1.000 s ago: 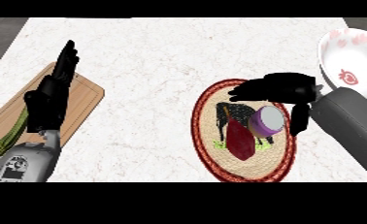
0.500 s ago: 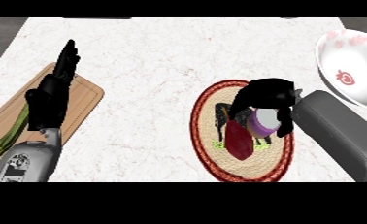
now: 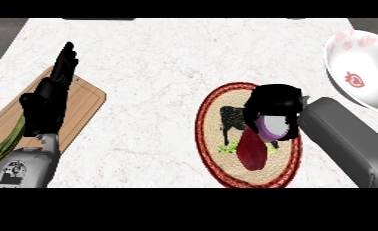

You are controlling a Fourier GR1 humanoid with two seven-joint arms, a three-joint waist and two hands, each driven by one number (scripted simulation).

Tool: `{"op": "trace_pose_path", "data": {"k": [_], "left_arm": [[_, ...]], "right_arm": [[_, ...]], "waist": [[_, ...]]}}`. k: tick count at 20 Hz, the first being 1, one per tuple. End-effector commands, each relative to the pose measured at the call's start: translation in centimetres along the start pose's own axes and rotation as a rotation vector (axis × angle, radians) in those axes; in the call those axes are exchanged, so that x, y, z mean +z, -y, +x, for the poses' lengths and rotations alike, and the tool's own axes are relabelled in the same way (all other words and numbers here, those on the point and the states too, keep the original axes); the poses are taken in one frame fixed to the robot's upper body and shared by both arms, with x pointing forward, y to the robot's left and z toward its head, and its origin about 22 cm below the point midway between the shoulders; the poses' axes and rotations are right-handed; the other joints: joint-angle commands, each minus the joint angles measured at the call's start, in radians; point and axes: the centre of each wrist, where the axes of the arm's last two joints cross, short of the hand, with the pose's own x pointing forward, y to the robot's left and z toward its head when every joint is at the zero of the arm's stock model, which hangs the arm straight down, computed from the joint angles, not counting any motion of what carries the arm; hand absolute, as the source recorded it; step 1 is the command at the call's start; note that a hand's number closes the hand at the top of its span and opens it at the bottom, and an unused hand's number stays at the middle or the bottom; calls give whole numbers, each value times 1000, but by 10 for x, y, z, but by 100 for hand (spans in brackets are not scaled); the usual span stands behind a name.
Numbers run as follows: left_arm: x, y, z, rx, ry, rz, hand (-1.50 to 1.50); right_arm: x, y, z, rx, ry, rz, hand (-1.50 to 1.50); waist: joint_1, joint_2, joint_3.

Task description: Pick the can from the placemat and place it in the bowl

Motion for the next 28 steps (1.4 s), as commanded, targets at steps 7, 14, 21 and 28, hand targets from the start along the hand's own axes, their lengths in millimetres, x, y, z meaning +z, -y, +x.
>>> {"op": "trace_pose_path", "data": {"k": [7, 14, 21, 28], "left_arm": [[7, -9, -12, -20, -45, 52, 0], [9, -17, -17, -16, -75, 65, 0], [16, -18, -15, -17, -46, 54, 0], [9, -2, -3, 3, -42, 43, 0]], "right_arm": [[-25, -32, -2, -328, -482, -241, 150], [-79, -8, 43, -467, -697, -603, 150], [-83, 50, 111, -507, -756, -1091, 150], [-27, 63, 161, -382, -1037, -1257, 150]], "waist": [[-64, -19, 2], [-84, -28, 4], [-70, -24, 6], [-49, -7, 7]]}}
